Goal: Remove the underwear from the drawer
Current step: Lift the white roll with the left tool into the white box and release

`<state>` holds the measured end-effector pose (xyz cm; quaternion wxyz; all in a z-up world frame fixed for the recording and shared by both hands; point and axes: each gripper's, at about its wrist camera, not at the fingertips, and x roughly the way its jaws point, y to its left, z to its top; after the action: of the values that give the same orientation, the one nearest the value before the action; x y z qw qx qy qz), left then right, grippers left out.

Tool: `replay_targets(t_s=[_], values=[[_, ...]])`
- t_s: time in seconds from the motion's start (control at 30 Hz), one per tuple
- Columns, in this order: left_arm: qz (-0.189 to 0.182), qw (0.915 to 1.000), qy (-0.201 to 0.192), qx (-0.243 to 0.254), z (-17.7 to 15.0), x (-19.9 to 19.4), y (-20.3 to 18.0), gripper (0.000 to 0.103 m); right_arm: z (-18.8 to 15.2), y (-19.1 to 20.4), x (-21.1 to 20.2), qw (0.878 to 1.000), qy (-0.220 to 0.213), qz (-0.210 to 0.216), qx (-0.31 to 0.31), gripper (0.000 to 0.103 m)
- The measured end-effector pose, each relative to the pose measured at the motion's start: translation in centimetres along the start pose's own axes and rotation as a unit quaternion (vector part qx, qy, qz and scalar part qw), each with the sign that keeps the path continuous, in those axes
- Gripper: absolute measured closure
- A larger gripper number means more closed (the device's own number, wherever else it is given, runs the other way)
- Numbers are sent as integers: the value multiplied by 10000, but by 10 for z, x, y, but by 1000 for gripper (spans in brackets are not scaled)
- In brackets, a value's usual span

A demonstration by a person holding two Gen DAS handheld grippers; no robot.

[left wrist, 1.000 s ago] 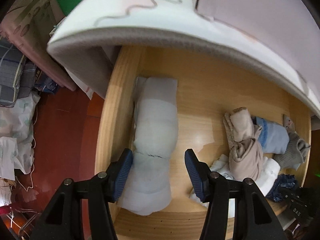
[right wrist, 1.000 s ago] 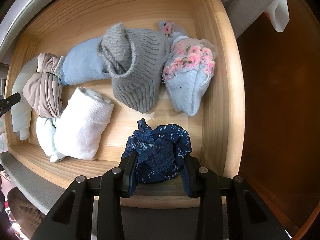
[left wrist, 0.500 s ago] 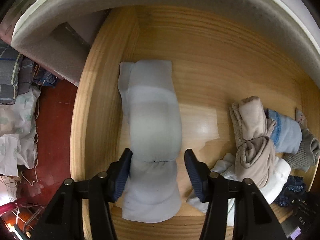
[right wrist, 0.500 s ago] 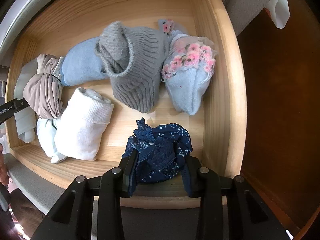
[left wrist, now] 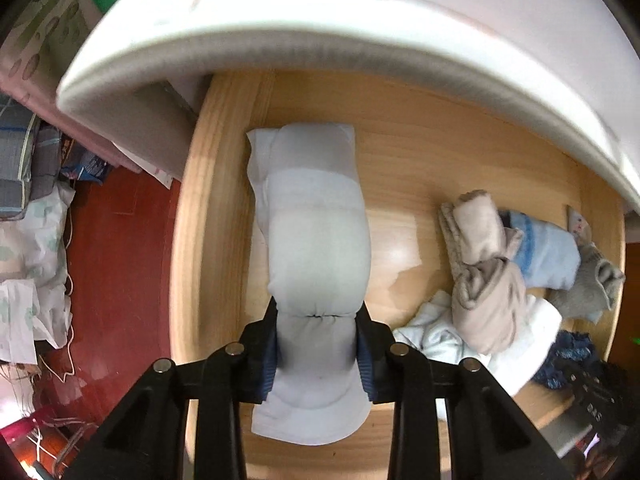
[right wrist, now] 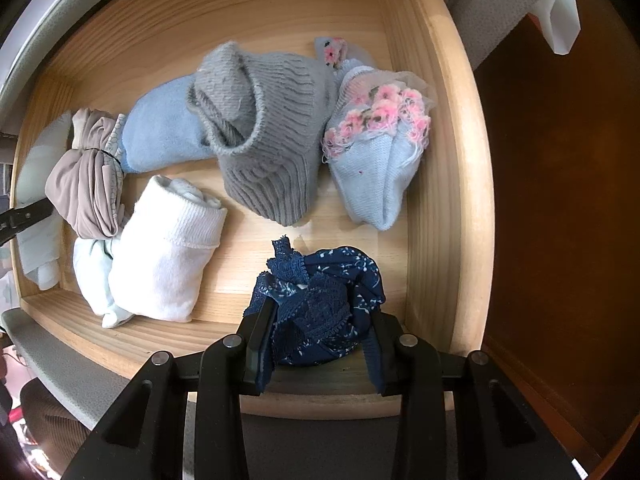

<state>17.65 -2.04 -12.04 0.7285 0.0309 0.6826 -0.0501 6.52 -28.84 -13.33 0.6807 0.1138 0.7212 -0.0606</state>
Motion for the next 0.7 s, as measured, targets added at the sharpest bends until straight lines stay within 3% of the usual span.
replay_targets(t_s=[0.3,0.7], values=[[-143,9993,200,264,-5,-41,0,70,0,0,0,10000,3,1,3,69],[48,9949,502,869,-38,-101,-3,70,1,-1,0,10000,7,11,10,69]])
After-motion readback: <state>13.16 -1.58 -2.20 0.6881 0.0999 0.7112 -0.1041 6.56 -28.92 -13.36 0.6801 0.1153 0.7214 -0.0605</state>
